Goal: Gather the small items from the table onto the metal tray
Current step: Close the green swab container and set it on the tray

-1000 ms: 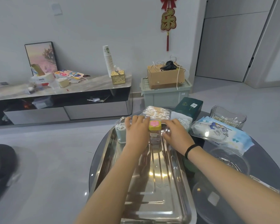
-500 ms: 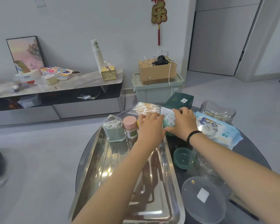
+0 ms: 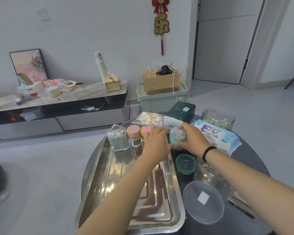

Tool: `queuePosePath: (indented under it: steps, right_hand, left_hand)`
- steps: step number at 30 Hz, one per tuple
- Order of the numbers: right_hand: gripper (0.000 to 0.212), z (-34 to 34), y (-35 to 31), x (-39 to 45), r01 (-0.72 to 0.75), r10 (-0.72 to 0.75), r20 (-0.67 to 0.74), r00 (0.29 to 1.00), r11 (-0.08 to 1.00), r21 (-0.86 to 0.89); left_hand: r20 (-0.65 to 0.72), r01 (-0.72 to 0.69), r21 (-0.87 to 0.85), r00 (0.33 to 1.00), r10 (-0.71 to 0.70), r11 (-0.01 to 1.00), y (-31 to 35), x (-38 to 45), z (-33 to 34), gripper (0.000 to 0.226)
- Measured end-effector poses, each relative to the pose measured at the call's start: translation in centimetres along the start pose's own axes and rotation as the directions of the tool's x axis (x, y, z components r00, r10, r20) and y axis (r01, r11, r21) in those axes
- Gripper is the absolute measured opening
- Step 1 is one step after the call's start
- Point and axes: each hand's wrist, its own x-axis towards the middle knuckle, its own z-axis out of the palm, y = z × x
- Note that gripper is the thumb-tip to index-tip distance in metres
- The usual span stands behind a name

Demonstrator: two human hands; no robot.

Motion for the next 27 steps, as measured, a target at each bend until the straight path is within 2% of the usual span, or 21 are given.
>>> queuePosePath:
  steps: [3,7,10,12,14,16,18,19,22,25,27]
  right_hand:
    - [0.051,-1.9,-0.8,-1.1,0.056,-0.049,-0.052,0.997,0.986,0.156]
    - [0.053,-3.7,-2.3,-3.0,0.100,-0.130,0.083,0.988,0.949,0.298]
    - [0.057,-3.6,-2.7,-3.6,0.117,-0.192,0.200,0.961,0.934,0.338]
    - [0.069,-3.6,-2.7,-3.6,0.089,-0.193,0.268,0.944,0.929,0.358]
    - [0.076,-3.6,-2.3,-3.6,0.075,-0.167,0.304,0.938,0.953,0.293]
    - [0.075,-3.5,-1.7,-3.6,0.118,-0.128,0.321,0.939,0.992,0.051]
    - [0.078,-3.2,-1.1,-3.7,0.183,-0.086,0.399,0.913,0.960,-0.212]
    - [0.082,-2.9,-0.9,-3.7,0.204,-0.055,0.452,0.890,0.935,-0.289]
    - [0.088,-1.9,-0.5,-3.7,0.234,0.013,0.539,0.842,0.892,-0.387]
    - [0.078,-1.4,-0.4,-3.5,0.253,-0.012,0.509,0.861,0.878,-0.407]
    - [0.070,-1.7,-0.1,-3.4,0.207,-0.036,0.458,0.888,0.922,-0.328]
  left_hand:
    - [0.045,0.012,-0.199,0.999,-0.003,0.980,0.0,-0.4,-0.7,0.073]
    - [0.168,0.090,-0.495,0.986,-0.006,0.864,-0.8,-1.8,-1.8,0.093]
    - [0.218,0.126,-0.554,0.976,-0.003,0.823,-1.7,-2.8,-1.8,0.083]
    - [0.224,0.151,-0.555,0.974,-0.028,0.818,-2.4,-3.3,-1.7,0.075]
    - [0.197,0.154,-0.520,0.979,-0.057,0.840,-3.0,-3.6,-1.7,0.071]
    - [0.148,0.134,-0.475,0.986,-0.071,0.870,-3.4,-3.7,-1.4,0.070]
    - [0.113,0.127,-0.448,0.990,-0.085,0.885,-3.6,-3.8,-1.1,0.069]
    - [0.103,0.121,-0.439,0.991,-0.084,0.891,-3.5,-3.9,-0.9,0.067]
    - [0.089,0.087,-0.428,0.995,-0.054,0.900,-3.3,-3.8,-0.5,0.063]
    - [0.093,0.085,-0.436,0.994,-0.049,0.896,-3.1,-3.8,-0.3,0.064]
    - [0.094,0.098,-0.433,0.994,-0.063,0.896,-3.2,-3.8,-0.2,0.066]
